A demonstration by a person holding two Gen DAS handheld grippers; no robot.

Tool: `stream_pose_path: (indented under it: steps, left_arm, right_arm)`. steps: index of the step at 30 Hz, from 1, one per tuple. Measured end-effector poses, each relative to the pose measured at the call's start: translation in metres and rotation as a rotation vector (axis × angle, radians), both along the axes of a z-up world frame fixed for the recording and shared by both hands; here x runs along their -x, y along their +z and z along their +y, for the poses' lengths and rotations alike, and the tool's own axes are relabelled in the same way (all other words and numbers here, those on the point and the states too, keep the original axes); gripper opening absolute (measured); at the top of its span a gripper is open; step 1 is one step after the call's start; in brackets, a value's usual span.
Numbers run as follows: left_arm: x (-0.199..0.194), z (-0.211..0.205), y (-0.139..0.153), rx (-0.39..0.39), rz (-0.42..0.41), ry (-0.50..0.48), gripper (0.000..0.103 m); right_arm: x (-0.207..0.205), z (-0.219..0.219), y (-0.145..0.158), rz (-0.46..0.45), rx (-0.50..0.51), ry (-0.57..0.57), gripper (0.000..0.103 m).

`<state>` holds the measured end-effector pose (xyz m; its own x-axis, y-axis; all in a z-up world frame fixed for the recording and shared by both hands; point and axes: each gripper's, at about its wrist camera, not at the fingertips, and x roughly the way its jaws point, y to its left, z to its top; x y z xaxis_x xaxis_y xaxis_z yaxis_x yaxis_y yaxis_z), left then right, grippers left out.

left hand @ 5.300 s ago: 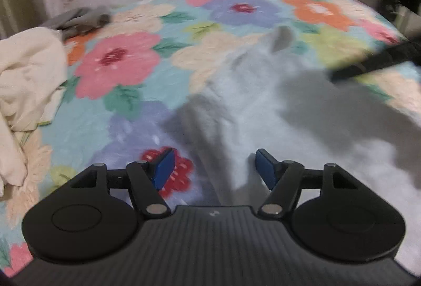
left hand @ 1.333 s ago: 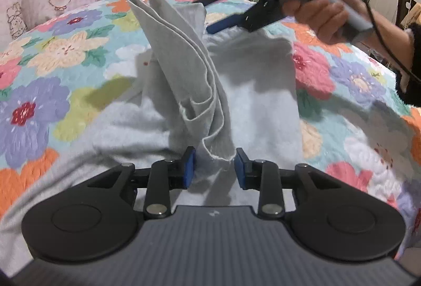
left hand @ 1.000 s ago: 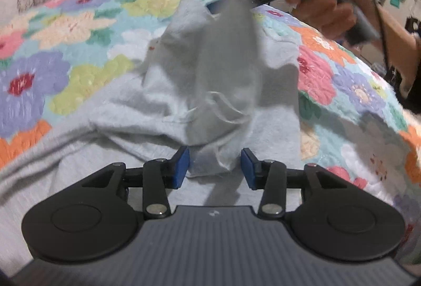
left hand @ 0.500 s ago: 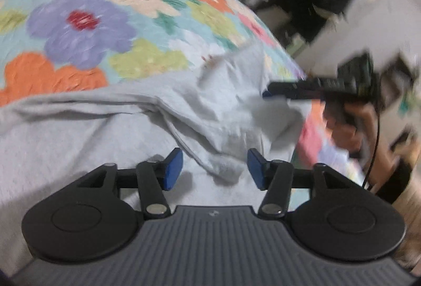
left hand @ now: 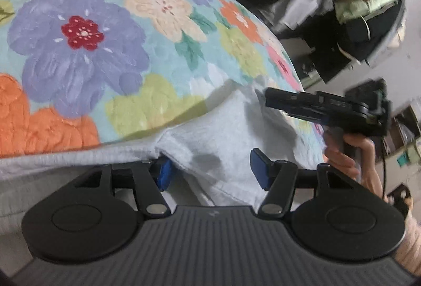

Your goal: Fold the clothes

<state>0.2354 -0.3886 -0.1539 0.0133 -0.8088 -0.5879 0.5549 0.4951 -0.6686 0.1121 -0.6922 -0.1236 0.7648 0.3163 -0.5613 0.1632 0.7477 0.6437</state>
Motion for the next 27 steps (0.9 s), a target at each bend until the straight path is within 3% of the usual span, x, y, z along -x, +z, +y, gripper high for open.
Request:
stream_pose_path:
  steps: [3,5,9,12,16,18,21,22,25,27]
  left_arm:
    - [0.002,0.004,0.003,-0.004,0.012,-0.012,0.060]
    - [0.008,0.011,0.002,-0.023,0.035,-0.025,0.061]
    - [0.022,0.022,-0.003,-0.027,0.064,-0.014,0.062]
    - [0.025,0.026,-0.010,-0.004,0.067,0.033,0.063]
    - [0.013,0.022,-0.020,0.053,0.118,0.129,0.063]
    - [0.005,0.011,-0.019,0.047,0.116,0.127,0.060]
    - [0.002,-0.003,-0.013,0.051,0.077,0.136,0.036]
    - [0.002,-0.007,-0.011,0.054,0.060,0.141,0.033]
    - [-0.006,-0.008,-0.011,0.045,0.041,0.183,0.033]
    - [-0.011,-0.009,-0.011,0.040,0.028,0.211,0.030]
  right_arm:
    - [0.012,-0.011,0.008,-0.031,-0.048,-0.002,0.039]
    - [0.020,-0.012,0.011,-0.030,-0.023,0.006,0.048]
    - [0.030,-0.016,-0.002,0.069,-0.034,0.034,0.061]
    - [0.025,-0.012,-0.018,0.128,-0.033,0.054,0.061]
    - [0.006,-0.011,-0.033,0.112,-0.135,0.066,0.080]
    - [-0.010,-0.011,-0.035,0.111,-0.193,0.038,0.084]
    - [-0.032,-0.011,-0.031,0.102,-0.243,-0.043,0.083]
    - [-0.039,-0.011,-0.028,0.097,-0.248,-0.064,0.077]
    - [-0.046,-0.017,-0.018,0.049,-0.167,-0.109,0.020]
    - [-0.045,-0.026,-0.017,0.025,-0.130,-0.146,0.017]
